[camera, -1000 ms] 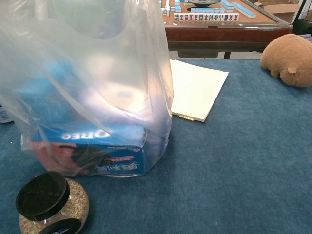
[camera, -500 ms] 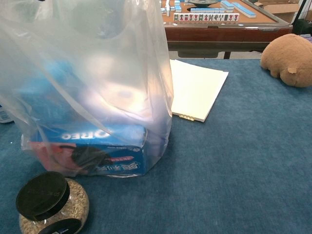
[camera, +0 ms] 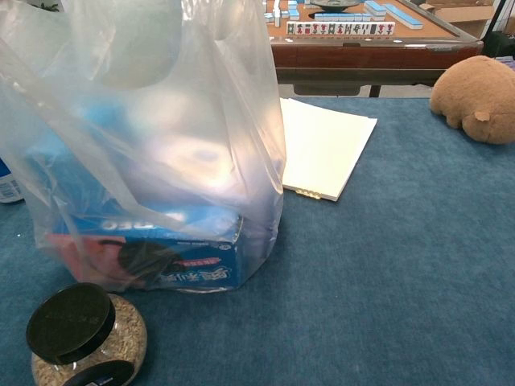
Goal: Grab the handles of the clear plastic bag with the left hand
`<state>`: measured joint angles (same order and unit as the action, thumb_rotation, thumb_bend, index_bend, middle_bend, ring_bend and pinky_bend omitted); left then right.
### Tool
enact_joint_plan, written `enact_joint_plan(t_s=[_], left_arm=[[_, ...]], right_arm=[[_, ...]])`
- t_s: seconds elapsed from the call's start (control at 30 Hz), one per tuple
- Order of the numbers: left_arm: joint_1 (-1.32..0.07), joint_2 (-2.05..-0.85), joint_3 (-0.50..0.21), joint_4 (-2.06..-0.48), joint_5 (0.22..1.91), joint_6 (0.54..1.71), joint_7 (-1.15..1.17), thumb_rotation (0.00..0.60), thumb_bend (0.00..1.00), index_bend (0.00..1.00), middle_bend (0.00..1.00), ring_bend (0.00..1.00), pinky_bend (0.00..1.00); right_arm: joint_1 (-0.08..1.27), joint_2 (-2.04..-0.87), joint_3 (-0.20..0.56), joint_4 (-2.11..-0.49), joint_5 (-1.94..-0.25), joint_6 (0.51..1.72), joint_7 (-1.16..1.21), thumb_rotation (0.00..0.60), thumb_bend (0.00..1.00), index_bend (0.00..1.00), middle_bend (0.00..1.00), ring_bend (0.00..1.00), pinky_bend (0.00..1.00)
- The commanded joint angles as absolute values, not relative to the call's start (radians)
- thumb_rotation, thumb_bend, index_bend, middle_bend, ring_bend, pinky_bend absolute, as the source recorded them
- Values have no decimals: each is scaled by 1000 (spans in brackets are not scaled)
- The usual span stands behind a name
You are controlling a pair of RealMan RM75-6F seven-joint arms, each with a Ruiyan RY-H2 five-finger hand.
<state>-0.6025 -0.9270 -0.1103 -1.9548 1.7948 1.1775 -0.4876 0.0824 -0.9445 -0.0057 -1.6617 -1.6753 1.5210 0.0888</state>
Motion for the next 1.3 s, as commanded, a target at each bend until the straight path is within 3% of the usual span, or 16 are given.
enact_joint_plan(t_s=[0.03, 0.73, 1.3], left_arm=[[-623, -937, -110, -1957, 1795, 1155, -489, 0, 142, 216, 70, 0, 0], [-770, -1049, -144, -1939, 1648, 980, -437, 0, 142, 211, 69, 0, 0], [-895, -1031, -193, -2006, 1585, 862, -741, 0, 142, 196, 70, 0, 0]], right_arm=[[83, -946, -5, -1658, -1673, 1518, 92, 600, 141, 153, 255, 133, 196], [71, -947, -9, -1638, -1665, 1528, 113, 600, 141, 153, 255, 133, 196], [76, -949, -7, -1644, -1658, 1516, 105, 600, 141, 153, 255, 133, 196]])
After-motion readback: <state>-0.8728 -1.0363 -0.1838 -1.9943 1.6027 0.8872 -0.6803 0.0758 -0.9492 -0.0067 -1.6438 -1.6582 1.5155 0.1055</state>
